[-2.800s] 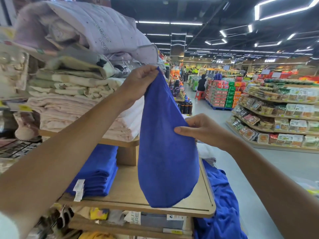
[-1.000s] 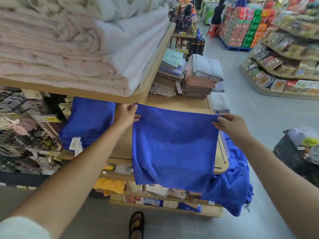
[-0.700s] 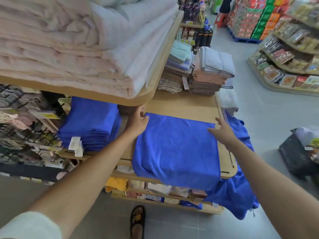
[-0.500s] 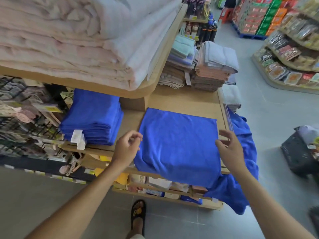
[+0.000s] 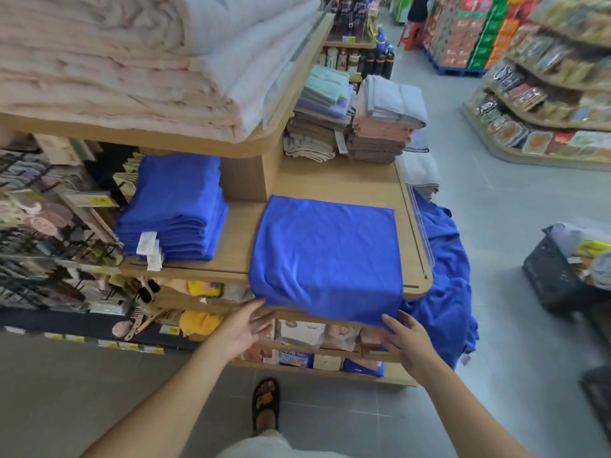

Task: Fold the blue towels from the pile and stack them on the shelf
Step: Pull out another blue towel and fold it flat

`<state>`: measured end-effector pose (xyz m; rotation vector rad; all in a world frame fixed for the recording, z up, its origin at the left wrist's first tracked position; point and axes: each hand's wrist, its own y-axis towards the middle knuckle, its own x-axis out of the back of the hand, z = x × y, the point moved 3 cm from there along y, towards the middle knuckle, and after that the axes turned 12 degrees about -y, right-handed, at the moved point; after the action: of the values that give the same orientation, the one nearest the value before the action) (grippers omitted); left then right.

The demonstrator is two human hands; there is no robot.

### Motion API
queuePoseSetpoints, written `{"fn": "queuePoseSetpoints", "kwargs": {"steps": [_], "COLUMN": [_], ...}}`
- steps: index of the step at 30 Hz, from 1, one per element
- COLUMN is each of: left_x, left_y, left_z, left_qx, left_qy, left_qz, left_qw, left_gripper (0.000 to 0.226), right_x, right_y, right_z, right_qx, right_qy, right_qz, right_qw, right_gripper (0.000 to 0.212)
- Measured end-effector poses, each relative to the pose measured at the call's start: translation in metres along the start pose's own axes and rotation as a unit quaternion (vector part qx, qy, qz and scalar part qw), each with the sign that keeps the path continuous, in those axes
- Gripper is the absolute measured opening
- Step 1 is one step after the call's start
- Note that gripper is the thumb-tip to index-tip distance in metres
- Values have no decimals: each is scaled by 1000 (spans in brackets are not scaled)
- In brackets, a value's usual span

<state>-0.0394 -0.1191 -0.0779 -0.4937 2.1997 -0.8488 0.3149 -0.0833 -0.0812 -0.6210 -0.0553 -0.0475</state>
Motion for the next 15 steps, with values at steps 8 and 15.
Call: {"fn": "queuePoseSetpoints", "kwargs": {"steps": [8, 15], "left_x": [35, 44], "left_y": [-8, -18], "left_z": [-9, -13], "left_qx": [-68, -118], "left_qy": [22, 299], "left_qz": [-77, -104], "left_qw": [994, 941], "left_gripper": [24, 15], "right_x": [28, 24], "right_y": [-4, -4], "right_z": [-8, -11], "right_qx": [4, 1], "right_qy": [-59, -106], "right_qz": [-44, -47], "right_qw": [997, 993], "right_gripper": [20, 20]}}
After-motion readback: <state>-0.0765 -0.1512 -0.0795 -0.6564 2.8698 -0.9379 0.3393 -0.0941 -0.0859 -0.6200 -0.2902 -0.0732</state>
